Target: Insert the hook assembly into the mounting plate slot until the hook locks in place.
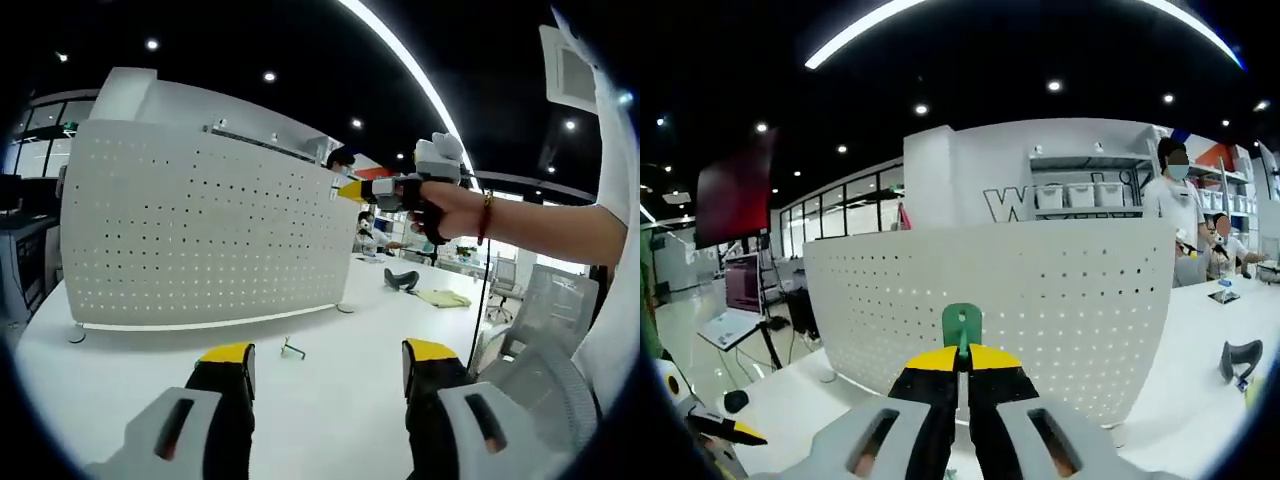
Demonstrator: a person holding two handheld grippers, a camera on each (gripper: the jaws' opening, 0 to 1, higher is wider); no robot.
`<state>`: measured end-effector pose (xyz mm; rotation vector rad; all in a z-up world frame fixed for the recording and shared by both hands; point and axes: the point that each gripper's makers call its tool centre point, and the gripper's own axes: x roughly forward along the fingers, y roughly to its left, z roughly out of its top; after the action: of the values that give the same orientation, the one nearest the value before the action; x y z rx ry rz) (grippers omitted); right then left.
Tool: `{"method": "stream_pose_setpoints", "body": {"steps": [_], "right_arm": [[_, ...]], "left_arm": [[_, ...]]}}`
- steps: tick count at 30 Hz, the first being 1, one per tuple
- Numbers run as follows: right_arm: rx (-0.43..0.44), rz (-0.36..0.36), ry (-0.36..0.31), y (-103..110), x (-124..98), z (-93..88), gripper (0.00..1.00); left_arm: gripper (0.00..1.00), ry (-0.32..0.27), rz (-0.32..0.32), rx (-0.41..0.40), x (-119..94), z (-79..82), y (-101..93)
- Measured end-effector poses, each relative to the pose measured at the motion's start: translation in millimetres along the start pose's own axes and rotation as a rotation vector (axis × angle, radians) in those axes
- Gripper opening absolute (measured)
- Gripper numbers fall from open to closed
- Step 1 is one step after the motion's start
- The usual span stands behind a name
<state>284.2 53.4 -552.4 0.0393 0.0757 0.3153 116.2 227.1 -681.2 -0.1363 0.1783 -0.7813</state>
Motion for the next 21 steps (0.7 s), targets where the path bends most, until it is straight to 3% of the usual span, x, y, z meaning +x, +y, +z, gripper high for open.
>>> {"method": "stream_pose_setpoints", "body": {"steps": [21], "right_arm": [[0.000, -0.084, -0.035, -22.5, 22.1, 23.1, 0.01]], "left_arm": [[0.64, -0.015, 0.028, 0.009, -2.2, 4.2, 7.1]]}}
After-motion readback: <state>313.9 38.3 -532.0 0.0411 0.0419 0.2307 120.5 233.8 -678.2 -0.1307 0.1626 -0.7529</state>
